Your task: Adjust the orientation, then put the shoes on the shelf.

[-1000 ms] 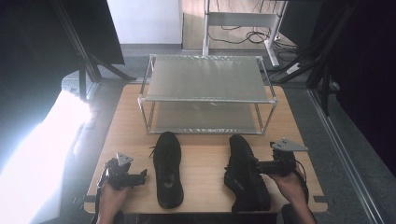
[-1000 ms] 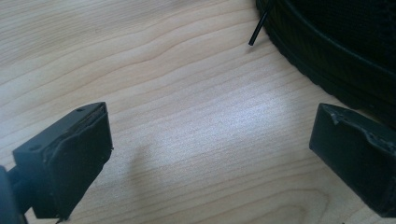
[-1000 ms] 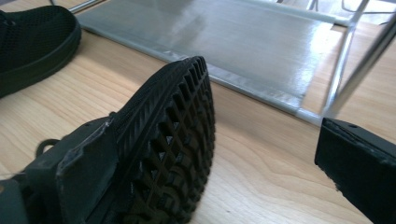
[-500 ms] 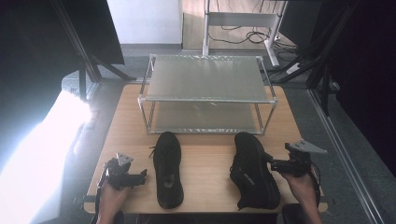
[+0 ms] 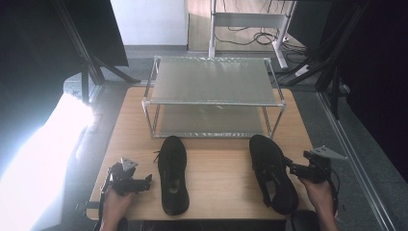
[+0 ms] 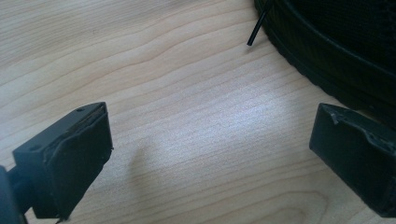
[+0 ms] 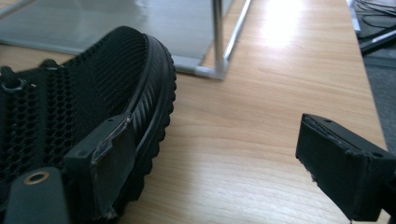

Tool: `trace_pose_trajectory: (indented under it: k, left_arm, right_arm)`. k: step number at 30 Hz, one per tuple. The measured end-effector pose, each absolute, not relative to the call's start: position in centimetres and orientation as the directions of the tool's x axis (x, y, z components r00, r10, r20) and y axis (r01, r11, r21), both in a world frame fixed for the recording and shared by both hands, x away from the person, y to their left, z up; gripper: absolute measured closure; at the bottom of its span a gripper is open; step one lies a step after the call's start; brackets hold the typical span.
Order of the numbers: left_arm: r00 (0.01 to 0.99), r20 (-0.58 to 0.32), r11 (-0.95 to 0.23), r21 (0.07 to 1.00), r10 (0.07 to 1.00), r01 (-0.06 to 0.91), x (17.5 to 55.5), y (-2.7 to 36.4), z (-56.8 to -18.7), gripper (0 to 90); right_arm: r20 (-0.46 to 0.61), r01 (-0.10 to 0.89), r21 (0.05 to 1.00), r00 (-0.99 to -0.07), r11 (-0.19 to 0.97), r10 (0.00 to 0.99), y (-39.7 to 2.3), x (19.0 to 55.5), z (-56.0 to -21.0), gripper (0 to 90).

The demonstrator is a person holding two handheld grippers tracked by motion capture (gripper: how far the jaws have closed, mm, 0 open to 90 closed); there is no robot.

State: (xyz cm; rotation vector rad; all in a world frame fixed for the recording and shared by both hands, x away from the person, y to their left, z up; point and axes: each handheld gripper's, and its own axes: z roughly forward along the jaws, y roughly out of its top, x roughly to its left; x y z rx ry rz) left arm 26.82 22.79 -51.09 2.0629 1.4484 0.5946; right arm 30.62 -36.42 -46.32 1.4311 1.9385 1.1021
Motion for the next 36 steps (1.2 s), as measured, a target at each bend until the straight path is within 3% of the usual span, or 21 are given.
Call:
trace_pose_trajectory:
  k: [7,11,36]
  left_arm:
    - [0.327,0.044,-0.274,0.655,0.944,0.704,26.9,22.8,-51.1,0.0]
    - [0.328,0.044,-0.275,0.655,0.944,0.703,26.9,22.7,-51.1,0.0]
    - [0.299,-0.041,-0.193,0.679,0.953,0.708,26.5,22.7,-49.8,0.8]
  right_arm:
    - [0.077,0.59,0.798,-0.297,0.12,0.952,-37.0,31.3,-47.6,15.0]
    - [0.095,0.618,0.773,-0.335,0.142,0.938,-36.4,31.9,-48.2,13.2]
    - [0.215,0.589,0.806,-0.375,0.053,0.902,-38.5,30.8,-47.8,9.0]
